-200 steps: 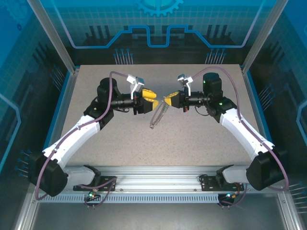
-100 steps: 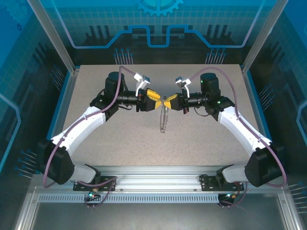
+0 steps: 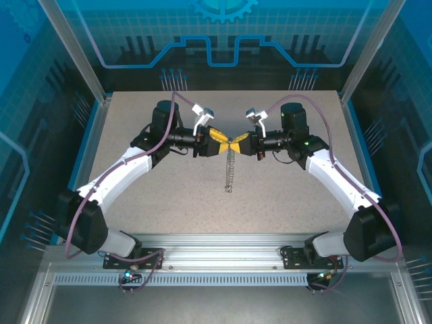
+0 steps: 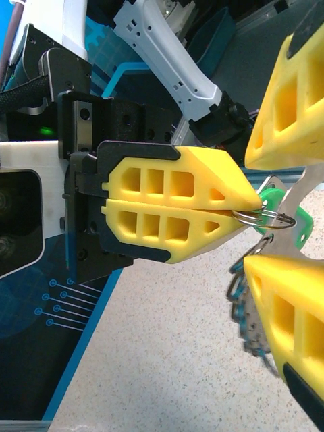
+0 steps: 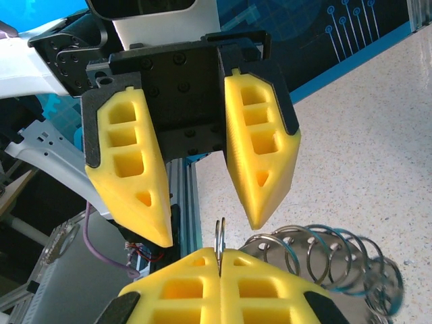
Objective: Put the keys on the keyring
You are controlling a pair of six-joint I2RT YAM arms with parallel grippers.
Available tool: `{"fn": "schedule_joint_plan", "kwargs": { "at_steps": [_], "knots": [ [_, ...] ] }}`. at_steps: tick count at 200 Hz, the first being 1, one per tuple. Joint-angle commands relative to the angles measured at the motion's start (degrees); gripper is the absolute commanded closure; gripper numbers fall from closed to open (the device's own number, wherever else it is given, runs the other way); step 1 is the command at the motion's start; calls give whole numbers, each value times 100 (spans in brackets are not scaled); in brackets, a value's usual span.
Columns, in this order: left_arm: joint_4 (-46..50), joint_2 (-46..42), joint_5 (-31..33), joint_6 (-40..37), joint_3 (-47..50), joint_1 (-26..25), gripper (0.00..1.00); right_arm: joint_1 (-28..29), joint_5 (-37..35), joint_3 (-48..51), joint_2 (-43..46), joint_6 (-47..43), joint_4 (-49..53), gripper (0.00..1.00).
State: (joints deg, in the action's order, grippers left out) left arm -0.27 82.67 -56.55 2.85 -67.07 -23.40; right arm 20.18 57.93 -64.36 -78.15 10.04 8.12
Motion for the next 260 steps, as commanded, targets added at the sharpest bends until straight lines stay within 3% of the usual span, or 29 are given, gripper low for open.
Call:
{"fn": "schedule_joint_plan", "kwargs": {
  "at_steps": [1, 44, 75, 86, 102, 113, 171, 260],
  "knots": [
    [15, 60, -263, -33, -164, 38, 65, 36, 162, -218, -16, 37, -153, 100],
    [-194, 100, -308, 93, -116, 37, 81, 58, 144, -218, -39, 59, -192, 100],
    [-593, 125, -336, 346, -22, 33, 100, 78, 133, -218, -56, 83, -199, 100],
    [-792, 114, -330, 496, 28, 29, 100, 72, 88, -218, -46, 94, -165, 100],
    [-1393, 51, -217, 854, 252, 33, 100, 26, -3, -147, 7, 156, -197, 82],
    [-1852, -3, -77, 1125, 436, 29, 100, -18, -44, -27, 79, 277, -355, 77],
    [-3313, -151, 236, 2244, 965, 33, 100, -120, -182, 613, 456, 773, -1075, 75],
    [-3640, -243, 294, 2545, 1074, -24, 100, -33, -426, 907, 413, 1316, -1835, 74]
  ]
}}
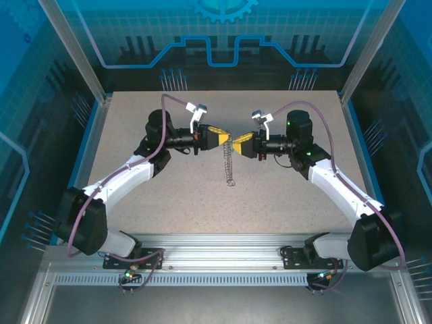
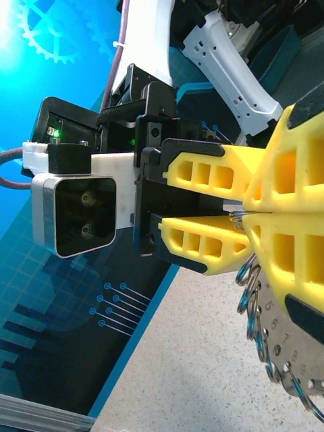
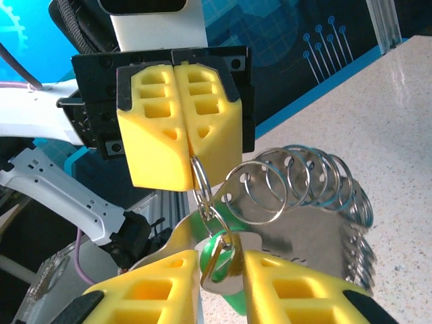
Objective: Put the keys on the keyring
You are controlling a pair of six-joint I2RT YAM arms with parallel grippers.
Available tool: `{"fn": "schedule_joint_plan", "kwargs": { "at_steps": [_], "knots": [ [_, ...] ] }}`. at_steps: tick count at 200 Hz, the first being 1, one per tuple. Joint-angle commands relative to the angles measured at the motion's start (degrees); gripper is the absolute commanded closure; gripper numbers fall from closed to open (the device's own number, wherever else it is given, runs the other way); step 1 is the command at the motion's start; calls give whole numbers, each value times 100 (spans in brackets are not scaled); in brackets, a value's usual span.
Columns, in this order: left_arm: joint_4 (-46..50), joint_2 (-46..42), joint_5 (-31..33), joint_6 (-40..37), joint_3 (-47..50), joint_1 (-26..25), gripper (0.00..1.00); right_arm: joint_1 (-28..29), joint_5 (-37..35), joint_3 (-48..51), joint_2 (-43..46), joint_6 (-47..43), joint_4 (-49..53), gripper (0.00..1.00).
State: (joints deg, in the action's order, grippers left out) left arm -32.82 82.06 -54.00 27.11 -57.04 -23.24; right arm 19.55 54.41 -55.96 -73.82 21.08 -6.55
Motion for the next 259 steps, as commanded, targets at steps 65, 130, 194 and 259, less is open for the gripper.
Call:
{"fn": "schedule_joint_plan", "kwargs": {
  "at_steps": [65, 130, 194, 259],
  "knots": [
    [-486, -155, 64, 185, 87, -61, 100, 184, -108, -20, -184, 309, -512, 76],
    [-905, -226, 397, 392, 301, -66, 100, 257, -125, 243, -81, 300, -574, 100],
    [-1669, -172, 605, 851, 541, -92, 100, 570, -165, 126, -243, 301, -631, 100],
    [-1887, -164, 785, 921, 738, -241, 100, 735, -377, 31, -388, 248, -556, 100]
  ]
}}
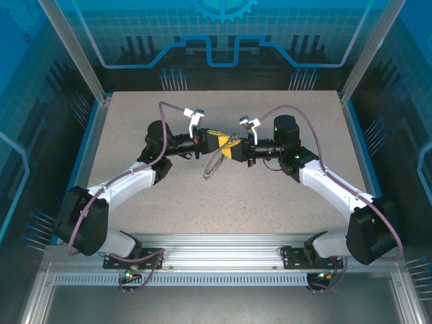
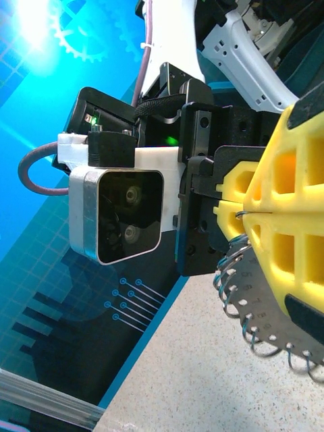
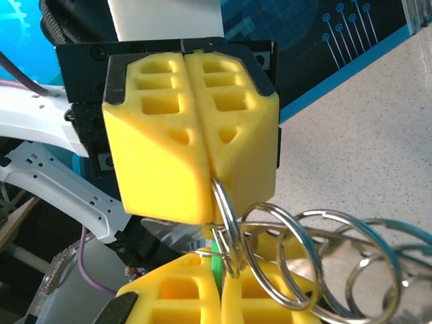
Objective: Put the keys on the keyring
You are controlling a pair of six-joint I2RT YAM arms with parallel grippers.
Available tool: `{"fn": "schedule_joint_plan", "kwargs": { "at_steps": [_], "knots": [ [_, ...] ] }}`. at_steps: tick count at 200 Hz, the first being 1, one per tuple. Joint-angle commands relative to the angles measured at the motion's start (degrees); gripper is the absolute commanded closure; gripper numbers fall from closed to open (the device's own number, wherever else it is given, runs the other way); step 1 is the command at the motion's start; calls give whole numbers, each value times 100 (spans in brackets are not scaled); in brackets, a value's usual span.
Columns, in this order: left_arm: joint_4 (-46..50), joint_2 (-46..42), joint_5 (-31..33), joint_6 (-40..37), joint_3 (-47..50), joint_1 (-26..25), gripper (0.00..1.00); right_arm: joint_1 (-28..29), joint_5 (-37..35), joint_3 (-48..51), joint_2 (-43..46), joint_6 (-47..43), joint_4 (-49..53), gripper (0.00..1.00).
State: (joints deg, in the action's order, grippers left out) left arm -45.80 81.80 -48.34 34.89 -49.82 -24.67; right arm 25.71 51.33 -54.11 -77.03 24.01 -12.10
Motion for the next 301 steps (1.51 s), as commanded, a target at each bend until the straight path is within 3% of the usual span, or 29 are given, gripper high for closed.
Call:
{"fn": "schedule_joint_plan", "kwargs": {
  "at_steps": [1, 26, 57, 114, 186, 230, 301],
  "knots": [
    [-593, -138, 228, 146, 21, -99, 100, 123, -74, -154, -62, -45, 2, 100],
    [-895, -151, 364, 334, 154, -143, 100, 87, -297, -88, 17, -22, 58, 100],
    [-1487, -125, 743, 731, 371, -170, 100, -8, -495, 120, 291, 42, 83, 74],
    [-2745, 16, 1376, 1518, 724, -188, 100, -398, -843, 757, 1401, 209, 148, 63],
    [-2943, 68, 1746, 1618, 755, -396, 100, -524, -1822, 624, 1676, 1221, -812, 63],
    [-2987, 135, 1784, 1614, 746, -484, 100, -422, -1777, 424, 1333, 1618, -1366, 62],
    [-2994, 177, 1804, 1577, 744, -539, 100, -50, -1793, 401, 1222, 1503, -1474, 61]
  ]
}}
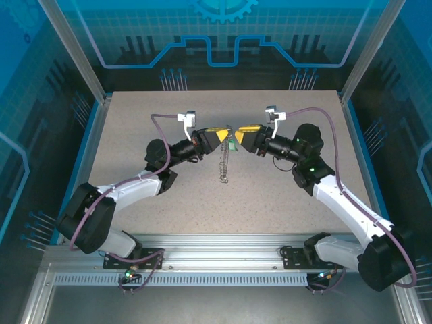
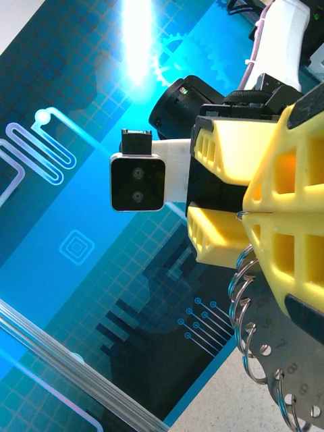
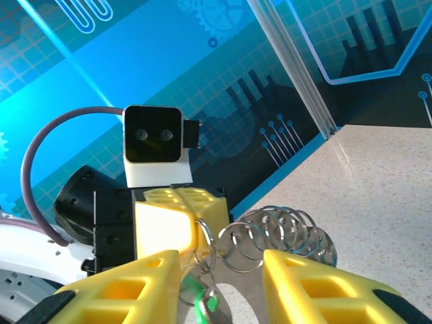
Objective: Put the keys on the keyring
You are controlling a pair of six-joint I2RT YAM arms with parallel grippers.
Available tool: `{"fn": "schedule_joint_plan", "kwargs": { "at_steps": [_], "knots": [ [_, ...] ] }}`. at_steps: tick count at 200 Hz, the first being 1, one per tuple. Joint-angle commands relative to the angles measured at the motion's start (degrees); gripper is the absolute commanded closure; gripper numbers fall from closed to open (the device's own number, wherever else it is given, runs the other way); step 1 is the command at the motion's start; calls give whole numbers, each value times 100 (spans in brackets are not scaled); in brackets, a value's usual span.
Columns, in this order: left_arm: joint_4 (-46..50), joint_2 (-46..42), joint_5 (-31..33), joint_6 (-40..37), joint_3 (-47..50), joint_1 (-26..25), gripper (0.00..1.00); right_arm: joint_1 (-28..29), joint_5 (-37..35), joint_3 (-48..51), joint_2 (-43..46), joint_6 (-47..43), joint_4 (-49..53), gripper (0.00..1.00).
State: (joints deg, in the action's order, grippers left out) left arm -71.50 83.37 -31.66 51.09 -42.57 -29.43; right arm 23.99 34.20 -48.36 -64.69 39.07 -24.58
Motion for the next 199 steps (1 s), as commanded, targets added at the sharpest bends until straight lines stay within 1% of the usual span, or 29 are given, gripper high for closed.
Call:
{"fn": "schedule_joint_plan", "kwargs": {
  "at_steps": [1, 44, 47, 71, 90, 124, 178, 184, 199],
  "knots": [
    [-420, 25, 135, -44, 15, -63, 100, 123, -84, -174, -15, -4, -224, 61],
    [-424, 53, 117, -40, -20, -80, 100, 220, -78, -174, -109, -47, -179, 62],
    [-418, 51, 116, -40, -23, -83, 100, 227, -79, -311, -120, -48, -179, 62],
    [-399, 57, 105, -55, -36, -86, 100, 254, -93, -363, -197, -49, -197, 63],
    [-411, 48, 106, -55, -40, -97, 100, 255, -104, -385, -237, -75, -193, 67],
    [-378, 56, 98, -60, -47, -98, 100, 251, -72, -402, -280, -75, -190, 79],
    [-347, 39, 102, -80, -76, -107, 100, 264, 150, -372, -329, -109, -164, 78],
    [-355, 38, 105, -75, -76, -107, 100, 264, 158, -355, -323, -118, -155, 79],
    [-314, 36, 100, -98, -82, -107, 100, 264, 144, -308, -299, -141, -137, 86]
  ]
}}
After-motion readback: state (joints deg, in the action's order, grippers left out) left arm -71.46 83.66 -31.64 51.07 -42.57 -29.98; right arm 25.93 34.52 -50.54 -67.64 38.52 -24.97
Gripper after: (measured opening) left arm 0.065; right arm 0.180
